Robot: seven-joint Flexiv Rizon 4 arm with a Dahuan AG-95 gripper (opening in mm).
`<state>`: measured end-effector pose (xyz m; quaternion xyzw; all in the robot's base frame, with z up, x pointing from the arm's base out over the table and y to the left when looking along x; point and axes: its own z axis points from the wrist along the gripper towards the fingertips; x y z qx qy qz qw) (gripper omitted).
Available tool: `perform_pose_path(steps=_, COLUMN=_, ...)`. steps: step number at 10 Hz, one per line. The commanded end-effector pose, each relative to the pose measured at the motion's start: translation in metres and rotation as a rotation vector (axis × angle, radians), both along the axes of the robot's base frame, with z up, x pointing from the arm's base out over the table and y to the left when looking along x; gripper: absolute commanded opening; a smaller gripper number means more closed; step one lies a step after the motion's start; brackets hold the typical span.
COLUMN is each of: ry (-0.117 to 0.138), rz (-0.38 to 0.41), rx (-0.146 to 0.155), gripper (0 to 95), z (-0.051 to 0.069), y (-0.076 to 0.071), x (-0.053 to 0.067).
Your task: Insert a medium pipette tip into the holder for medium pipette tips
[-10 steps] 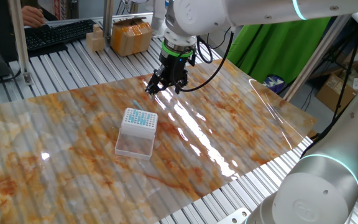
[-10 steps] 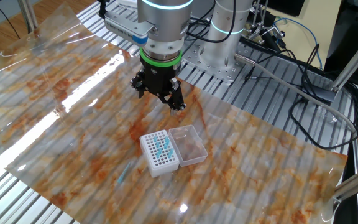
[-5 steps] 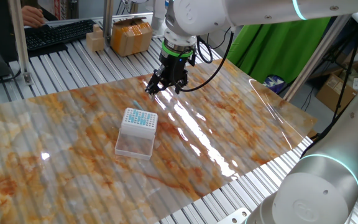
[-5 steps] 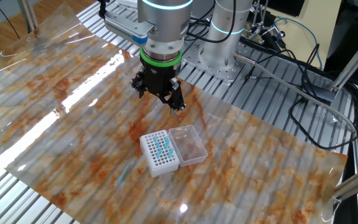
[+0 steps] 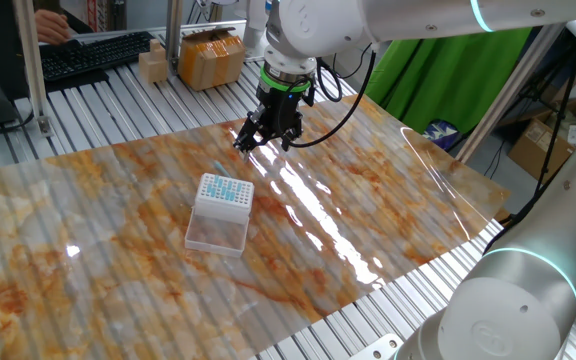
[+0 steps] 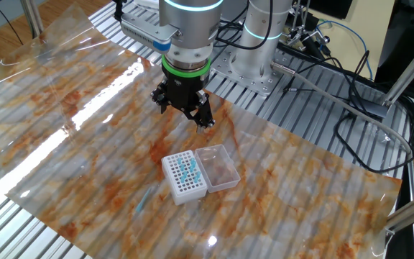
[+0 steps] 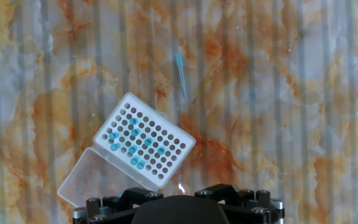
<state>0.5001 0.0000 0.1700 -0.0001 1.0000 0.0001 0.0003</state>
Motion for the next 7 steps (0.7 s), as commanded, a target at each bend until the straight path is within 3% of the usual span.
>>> perform_pose_path(steps=1, ry=0.001, rz=0.000, rx=0.000, gripper=95.0, z=0.0000, y=0.0000, x=-0.0001)
perform_pose_path(steps=2, ry=-0.004, rz=-0.121, rx=0.053, gripper=0.0, z=-0.0007, y=0.0002, x=0.0001)
perform_pose_path(steps=7, ry=-0.004, rz=-0.115, rx=0.055, gripper=0.0, z=-0.0018, y=0.0009, x=0.0004)
